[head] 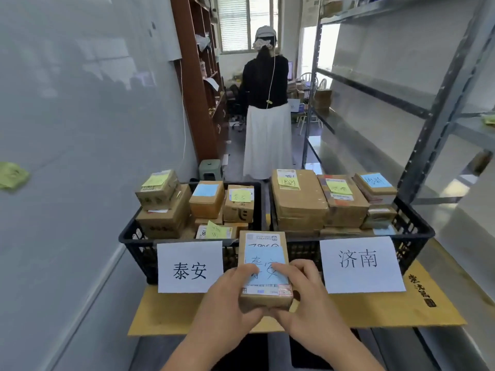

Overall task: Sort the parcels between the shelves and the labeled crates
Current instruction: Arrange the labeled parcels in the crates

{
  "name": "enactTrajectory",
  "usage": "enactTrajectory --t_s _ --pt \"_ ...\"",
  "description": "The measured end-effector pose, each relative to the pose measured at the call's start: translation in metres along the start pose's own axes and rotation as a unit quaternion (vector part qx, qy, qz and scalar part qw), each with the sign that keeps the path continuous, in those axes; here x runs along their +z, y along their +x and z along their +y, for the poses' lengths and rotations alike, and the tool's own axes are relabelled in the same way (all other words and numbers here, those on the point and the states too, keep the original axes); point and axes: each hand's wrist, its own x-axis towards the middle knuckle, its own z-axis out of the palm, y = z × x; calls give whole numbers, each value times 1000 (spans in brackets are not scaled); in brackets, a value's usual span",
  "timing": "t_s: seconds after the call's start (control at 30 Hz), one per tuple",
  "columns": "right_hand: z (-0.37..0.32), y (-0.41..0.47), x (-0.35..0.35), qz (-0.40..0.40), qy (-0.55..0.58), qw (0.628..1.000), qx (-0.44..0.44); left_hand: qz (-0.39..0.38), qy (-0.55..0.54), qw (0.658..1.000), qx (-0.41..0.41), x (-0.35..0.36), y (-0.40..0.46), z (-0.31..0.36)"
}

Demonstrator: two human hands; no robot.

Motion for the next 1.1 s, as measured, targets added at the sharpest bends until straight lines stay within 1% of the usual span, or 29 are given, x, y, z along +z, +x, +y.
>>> enactTrajectory --t_s 0.2,0.3,0.43,0.5,0.7,0.83,1.0,1.1 --pt "17 79 2 -48 15 998 -39 56 4 997 -56 -9 56 -18" --pt "21 112 10 -75 30 996 -39 79 5 993 -90 -17 73 -30" --pt "19 144 26 -98 29 993 -56 90 -15 987 -132 -32 89 -46" --pt "19 161 32 -101 27 992 -67 88 -24 986 -140 -39 102 -52" --pt "19 233 47 -87 -1 995 -53 79 -12 990 -115 -62 172 -87" --pt "3 294 71 -73 -36 996 -40 73 -3 992 -103 -93 224 -122" --pt "-18 357 107 -74 -52 996 -16 37 18 995 -94 -135 280 -170" --pt "-10 382 122 -76 -64 995 12 14 12 995 -96 -147 308 -205"
